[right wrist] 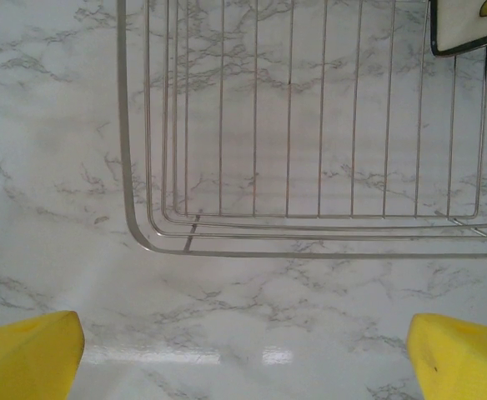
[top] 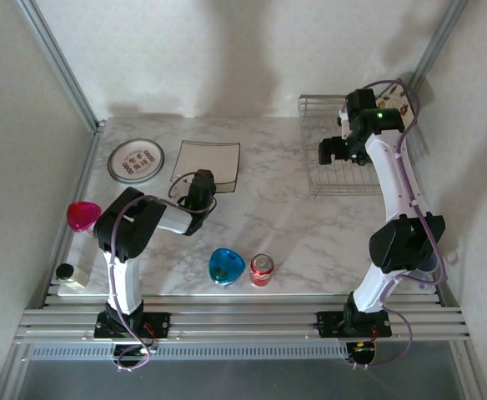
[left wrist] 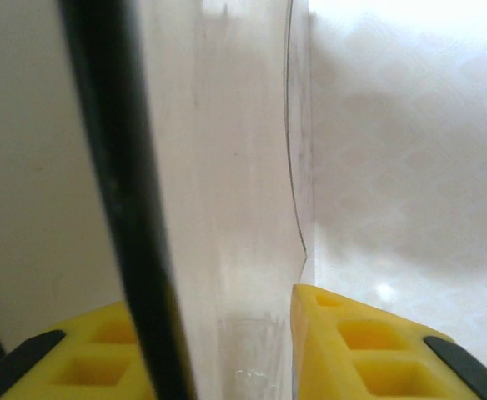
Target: Unload the plates from the dish rack
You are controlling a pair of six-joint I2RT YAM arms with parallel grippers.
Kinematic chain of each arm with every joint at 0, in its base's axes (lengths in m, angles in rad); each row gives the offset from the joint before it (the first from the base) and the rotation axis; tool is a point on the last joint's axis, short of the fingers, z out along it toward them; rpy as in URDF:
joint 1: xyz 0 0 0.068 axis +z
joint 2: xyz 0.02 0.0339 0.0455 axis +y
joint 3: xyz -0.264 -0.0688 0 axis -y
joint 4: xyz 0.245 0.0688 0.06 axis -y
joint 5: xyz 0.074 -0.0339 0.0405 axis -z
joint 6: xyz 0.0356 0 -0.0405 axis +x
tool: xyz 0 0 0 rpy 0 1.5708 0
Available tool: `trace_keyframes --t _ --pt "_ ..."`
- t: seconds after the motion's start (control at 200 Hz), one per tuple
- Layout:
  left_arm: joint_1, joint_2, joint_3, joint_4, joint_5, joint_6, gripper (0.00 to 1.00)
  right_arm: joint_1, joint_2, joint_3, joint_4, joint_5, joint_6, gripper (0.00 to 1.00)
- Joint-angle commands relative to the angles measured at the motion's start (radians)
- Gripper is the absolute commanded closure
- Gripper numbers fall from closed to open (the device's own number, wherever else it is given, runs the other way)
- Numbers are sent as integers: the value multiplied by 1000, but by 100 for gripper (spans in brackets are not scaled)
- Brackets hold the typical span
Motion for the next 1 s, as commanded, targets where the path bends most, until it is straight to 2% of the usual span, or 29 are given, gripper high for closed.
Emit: trace_keyframes --t 0.0,0.195,0.641,0.996 --pt "13 -62 32 -19 -8 12 64 1 -40 -17 9 -22 -10 1" --pt "21 -80 54 -129 23 33 47 1 -46 -21 18 -31 -7 1" --pt "45 -85 185 -416 154 153 39 0 -78 -63 49 -39 1 1" --pt "70 -145 189 -541 216 224 23 -5 -97 -86 86 -61 16 1"
